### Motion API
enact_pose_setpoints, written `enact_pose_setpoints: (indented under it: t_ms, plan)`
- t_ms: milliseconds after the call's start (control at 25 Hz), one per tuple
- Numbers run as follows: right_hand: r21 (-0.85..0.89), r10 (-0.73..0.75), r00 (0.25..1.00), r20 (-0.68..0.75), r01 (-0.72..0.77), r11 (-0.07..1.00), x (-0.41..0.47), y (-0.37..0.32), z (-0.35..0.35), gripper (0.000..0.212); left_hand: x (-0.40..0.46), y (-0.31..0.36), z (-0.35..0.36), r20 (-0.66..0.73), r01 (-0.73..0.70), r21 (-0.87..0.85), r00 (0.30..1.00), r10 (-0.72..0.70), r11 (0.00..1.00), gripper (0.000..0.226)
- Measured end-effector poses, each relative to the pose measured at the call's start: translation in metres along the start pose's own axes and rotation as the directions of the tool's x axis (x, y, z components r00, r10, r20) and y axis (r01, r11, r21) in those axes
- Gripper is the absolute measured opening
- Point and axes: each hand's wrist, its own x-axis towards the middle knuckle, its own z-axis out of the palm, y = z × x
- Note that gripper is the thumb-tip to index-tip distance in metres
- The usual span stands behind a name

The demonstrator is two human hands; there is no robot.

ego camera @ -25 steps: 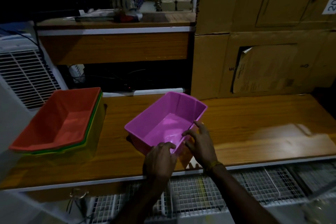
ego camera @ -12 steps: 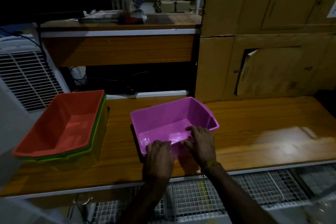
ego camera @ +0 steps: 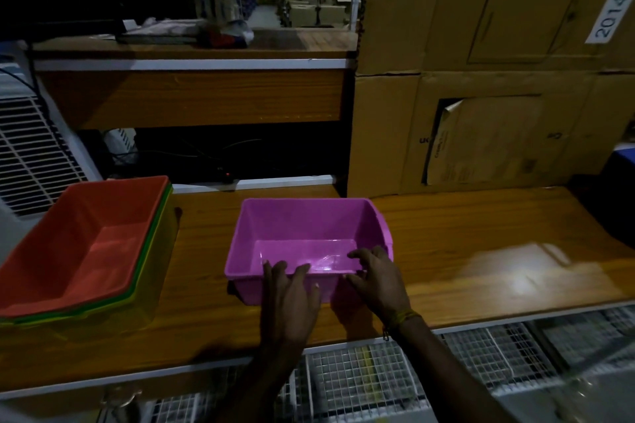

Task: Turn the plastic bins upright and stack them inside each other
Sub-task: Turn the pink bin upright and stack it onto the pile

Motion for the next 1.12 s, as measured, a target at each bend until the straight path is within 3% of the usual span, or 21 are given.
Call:
enact_pose_setpoints:
  t_ms: [120,200,320,480,560,680,880,960,1120]
  plan:
    - [0.094,-0.031,0.999,0.023,0.028,0.995,0.000,-0.005,-0.008,0.040,-0.011,0.028,0.020,0.121,-0.025,-0.134,0.992,0.042,0.991,0.050]
    - [0.158,-0.016,1.000,-0.024,0.020,0.987,0.006,0.001,-0.020,0.039,-0.012,0.034,0.030,0.103,-0.023,-0.229,0.994,0.048,0.973,0.052]
    - [0.213,0.032,0.997,-0.070,-0.016,0.977,0.014,0.015,-0.029,0.036,0.004,0.035,0.033,0.039,-0.003,-0.310,0.999,0.016,0.951,0.034]
    - [0.201,-0.064,0.991,-0.114,0.086,0.976,0.018,0.023,-0.022,0.028,0.021,0.034,0.027,0.056,0.047,-0.356,0.998,-0.029,0.933,0.031]
    - [0.198,-0.096,0.988,-0.125,0.119,0.973,0.022,0.027,-0.019,0.022,0.024,0.032,0.024,0.104,0.087,-0.387,0.993,-0.050,0.918,0.017]
    - [0.125,-0.072,0.986,-0.149,0.091,0.988,0.031,0.032,-0.020,0.018,0.029,0.033,0.011,0.204,0.167,-0.359,0.974,-0.098,0.918,0.027]
    - [0.002,-0.047,0.991,-0.122,0.047,0.999,0.051,0.041,-0.024,0.019,0.038,0.011,0.003,0.082,0.078,-0.338,0.995,-0.053,0.938,0.036]
    - [0.076,-0.068,0.994,-0.088,0.075,0.994,0.059,0.045,-0.022,0.021,0.040,0.002,-0.001,0.012,0.079,-0.344,0.997,-0.080,0.936,0.039]
    - [0.261,-0.109,0.993,0.042,0.095,0.961,0.064,0.045,-0.017,0.020,0.033,0.018,-0.012,-0.080,0.214,-0.310,0.965,-0.249,0.926,0.035]
